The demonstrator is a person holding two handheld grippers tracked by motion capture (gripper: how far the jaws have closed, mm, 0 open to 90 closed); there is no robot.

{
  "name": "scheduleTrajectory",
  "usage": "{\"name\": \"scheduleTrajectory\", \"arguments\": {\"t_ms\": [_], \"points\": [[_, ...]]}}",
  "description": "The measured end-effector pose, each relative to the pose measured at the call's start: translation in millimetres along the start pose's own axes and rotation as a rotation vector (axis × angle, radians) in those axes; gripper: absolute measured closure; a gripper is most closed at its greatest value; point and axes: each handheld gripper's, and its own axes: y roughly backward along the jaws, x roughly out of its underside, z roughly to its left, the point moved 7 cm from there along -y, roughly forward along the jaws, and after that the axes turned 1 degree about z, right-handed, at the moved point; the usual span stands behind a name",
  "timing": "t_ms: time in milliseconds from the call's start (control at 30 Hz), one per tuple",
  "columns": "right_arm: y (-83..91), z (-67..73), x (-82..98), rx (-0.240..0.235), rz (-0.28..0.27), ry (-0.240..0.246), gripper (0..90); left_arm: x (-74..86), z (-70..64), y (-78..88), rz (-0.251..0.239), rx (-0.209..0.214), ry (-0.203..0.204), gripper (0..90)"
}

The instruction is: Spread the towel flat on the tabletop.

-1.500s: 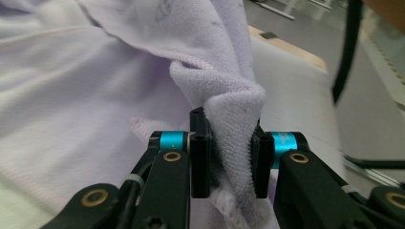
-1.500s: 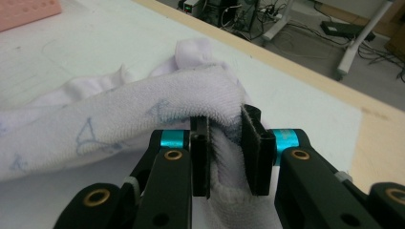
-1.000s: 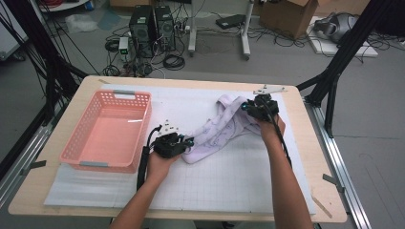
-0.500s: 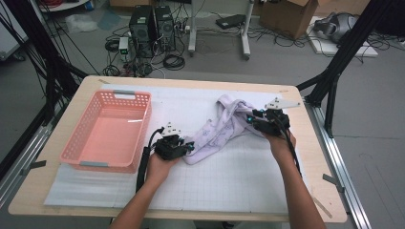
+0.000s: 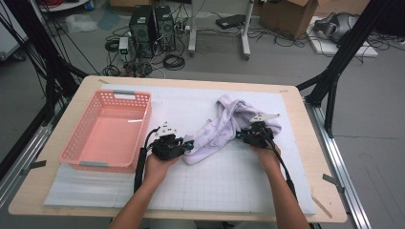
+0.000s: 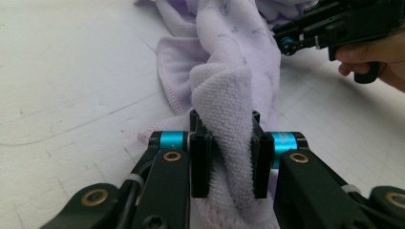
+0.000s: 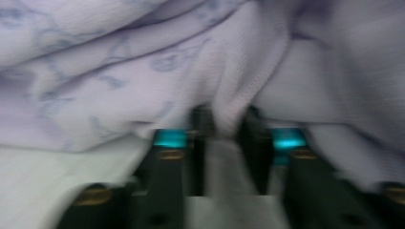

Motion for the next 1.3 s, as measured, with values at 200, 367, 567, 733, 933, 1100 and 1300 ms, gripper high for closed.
{"name": "scheduleTrajectory", "arguments": {"t_ms": [200, 367, 567, 733, 933, 1100, 1300], "points": [[41.2, 14.4, 5.7, -0.015, -0.033, 0.035, 84.1, -4.3, -1.0, 11.1, -0.038, 0.013, 0.01, 75.9], [91.5, 17.2, 21.9, -0.01, -0.082, 0.033, 84.1, 1.3, -6.7, 12.9, -0.016, 0.039, 0.015, 75.7], [148.7, 5.3, 52.3, 0.052, -0.105, -0.051, 84.5, 13.2, -21.0, 10.6, 0.015, 0.108, 0.023, 72.8], [179.9, -8.6, 74.5, 0.205, -0.031, -0.066, 84.4, 14.7, -30.3, 6.6, 0.028, 0.145, 0.022, 52.9], [187.6, -15.1, 81.6, 0.266, -0.064, -0.093, 68.0, 4.1, -30.4, 4.4, -0.01, 0.134, 0.047, 44.7], [188.3, -16.6, 75.6, 0.29, -0.143, -0.103, 58.8, -11.7, -26.9, 7.5, -0.082, 0.069, 0.019, 44.7], [168.7, -13.4, 78.5, 0.258, -0.115, -0.077, 58.8, -25.4, -27.9, -16.7, -0.025, 0.065, 0.004, 44.1]]}}
